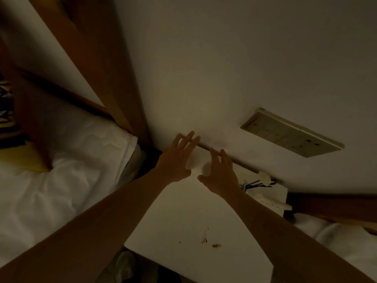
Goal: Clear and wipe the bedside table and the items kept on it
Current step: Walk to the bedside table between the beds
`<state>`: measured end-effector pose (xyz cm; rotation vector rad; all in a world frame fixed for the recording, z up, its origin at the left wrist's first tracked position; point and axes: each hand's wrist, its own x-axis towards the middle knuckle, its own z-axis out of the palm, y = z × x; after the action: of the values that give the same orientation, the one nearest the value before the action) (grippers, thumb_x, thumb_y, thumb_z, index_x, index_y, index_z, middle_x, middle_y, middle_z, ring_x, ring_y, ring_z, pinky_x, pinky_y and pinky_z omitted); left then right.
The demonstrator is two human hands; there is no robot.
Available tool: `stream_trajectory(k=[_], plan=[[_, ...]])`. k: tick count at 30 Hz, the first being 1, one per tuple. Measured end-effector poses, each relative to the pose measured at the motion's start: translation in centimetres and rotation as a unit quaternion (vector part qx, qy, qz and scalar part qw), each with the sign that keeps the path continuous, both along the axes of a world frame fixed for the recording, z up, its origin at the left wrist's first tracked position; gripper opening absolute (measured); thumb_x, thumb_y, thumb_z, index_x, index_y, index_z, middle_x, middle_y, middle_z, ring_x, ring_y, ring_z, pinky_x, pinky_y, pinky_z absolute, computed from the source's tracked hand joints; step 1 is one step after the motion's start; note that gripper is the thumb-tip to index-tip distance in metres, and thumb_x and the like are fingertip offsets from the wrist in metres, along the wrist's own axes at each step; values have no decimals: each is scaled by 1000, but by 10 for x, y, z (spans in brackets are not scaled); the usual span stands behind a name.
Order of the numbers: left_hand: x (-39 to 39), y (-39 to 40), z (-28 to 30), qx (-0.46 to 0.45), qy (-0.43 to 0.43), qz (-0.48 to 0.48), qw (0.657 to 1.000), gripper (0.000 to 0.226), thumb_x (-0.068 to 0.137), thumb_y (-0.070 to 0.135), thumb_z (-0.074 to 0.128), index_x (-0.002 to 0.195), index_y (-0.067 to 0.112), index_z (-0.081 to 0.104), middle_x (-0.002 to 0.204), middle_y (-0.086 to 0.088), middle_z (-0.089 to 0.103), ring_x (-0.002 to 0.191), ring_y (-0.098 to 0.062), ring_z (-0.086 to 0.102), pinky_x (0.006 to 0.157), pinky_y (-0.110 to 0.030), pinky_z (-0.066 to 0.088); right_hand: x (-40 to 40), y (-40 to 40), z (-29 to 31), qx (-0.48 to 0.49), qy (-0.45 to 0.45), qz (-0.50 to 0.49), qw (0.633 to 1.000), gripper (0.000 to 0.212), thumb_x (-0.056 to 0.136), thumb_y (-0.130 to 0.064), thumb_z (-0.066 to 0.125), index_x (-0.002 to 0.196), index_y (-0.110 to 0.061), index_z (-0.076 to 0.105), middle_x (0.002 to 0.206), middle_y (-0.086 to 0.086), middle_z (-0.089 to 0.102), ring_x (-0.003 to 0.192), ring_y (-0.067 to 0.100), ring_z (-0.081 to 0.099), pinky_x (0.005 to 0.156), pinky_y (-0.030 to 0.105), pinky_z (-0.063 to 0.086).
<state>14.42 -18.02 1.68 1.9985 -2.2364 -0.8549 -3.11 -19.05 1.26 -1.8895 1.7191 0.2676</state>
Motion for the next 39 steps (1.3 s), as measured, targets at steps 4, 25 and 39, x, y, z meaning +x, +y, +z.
stream_trajectory(k=[4, 25, 39], plan=[[-1, -7, -10, 32, 12, -11, 999, 108, 81, 27, 78, 158, 27, 2, 166, 5, -1, 152, -29, 2, 117, -48, 32, 3, 0, 4, 7, 38, 8, 999, 100, 80, -44, 79, 154, -27, 14, 159, 9, 16, 147, 32, 21, 108, 49, 43], [206, 152, 83, -6, -13, 269, 963, 99, 52, 45, 89, 133, 30, 34, 136, 7, 37, 116, -23, 44, 76, -40, 54, 204, 30, 91, -18, -57, 275, 960, 90, 67, -33, 87, 141, -23, 36, 139, 9, 40, 126, 33, 42, 83, 41, 50], [395, 404, 84, 16, -39, 528, 848, 92, 51, 53, 88, 126, 23, 44, 125, 6, 46, 108, -19, 50, 66, -37, 53, 461, 198, 85, 29, -92, 486, 869, 89, 72, -34, 79, 146, -36, 31, 141, 2, 33, 127, 28, 39, 87, 40, 52]])
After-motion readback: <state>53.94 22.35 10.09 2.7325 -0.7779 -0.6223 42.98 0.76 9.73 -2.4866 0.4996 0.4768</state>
